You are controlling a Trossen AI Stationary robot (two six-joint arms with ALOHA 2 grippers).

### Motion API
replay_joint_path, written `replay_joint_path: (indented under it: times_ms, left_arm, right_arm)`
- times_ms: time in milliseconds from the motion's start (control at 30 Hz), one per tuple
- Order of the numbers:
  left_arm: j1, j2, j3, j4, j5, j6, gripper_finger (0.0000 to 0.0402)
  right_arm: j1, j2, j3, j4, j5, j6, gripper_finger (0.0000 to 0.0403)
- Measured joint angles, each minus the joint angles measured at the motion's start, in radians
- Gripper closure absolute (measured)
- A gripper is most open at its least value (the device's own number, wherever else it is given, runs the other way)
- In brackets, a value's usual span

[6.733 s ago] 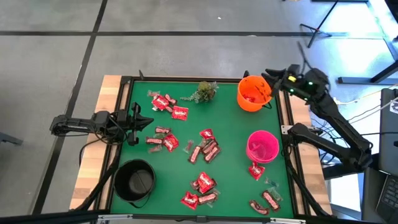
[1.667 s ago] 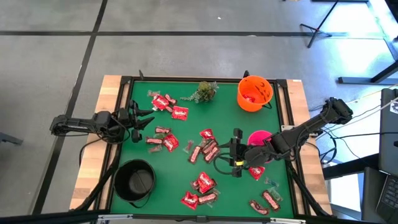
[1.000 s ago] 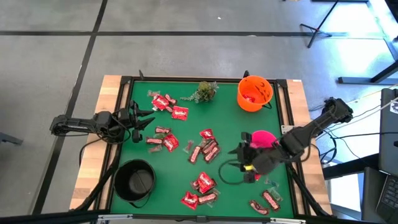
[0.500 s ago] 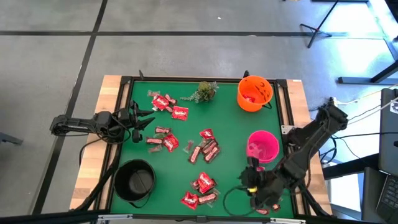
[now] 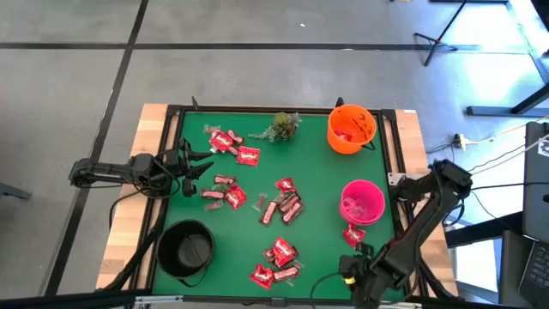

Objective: Sort candy
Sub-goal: Put the brown chocolate bar into the black bucket

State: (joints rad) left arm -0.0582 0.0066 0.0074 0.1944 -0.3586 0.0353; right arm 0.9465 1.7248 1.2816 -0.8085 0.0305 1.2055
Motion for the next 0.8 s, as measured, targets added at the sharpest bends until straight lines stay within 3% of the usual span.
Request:
replay_joint_path:
  times_ms: [133,333,567,800]
  left_arm:
    - [0.000,0.000,0.000,0.000,0.000,0.000,0.0274]
    - [0.000,0.000,0.000,0.000,0.000,0.000,0.0274]
    - [0.000,0.000,0.000,0.000,0.001,0.000,0.0274]
    - [0.000,0.000,0.000,0.000,0.001,0.000,0.0274]
  right_arm:
    - [0.018,0.025,0.000,0.009,-0.043,0.070,0.0224]
    - [0.030,0.044,0.000,0.028,-0.007,0.160,0.0224]
    - [0.028,0.126,0.000,0.103,-0.068,0.190,0.0224]
    - [0.028,0.134,0.000,0.020,-0.102,0.258,0.0224]
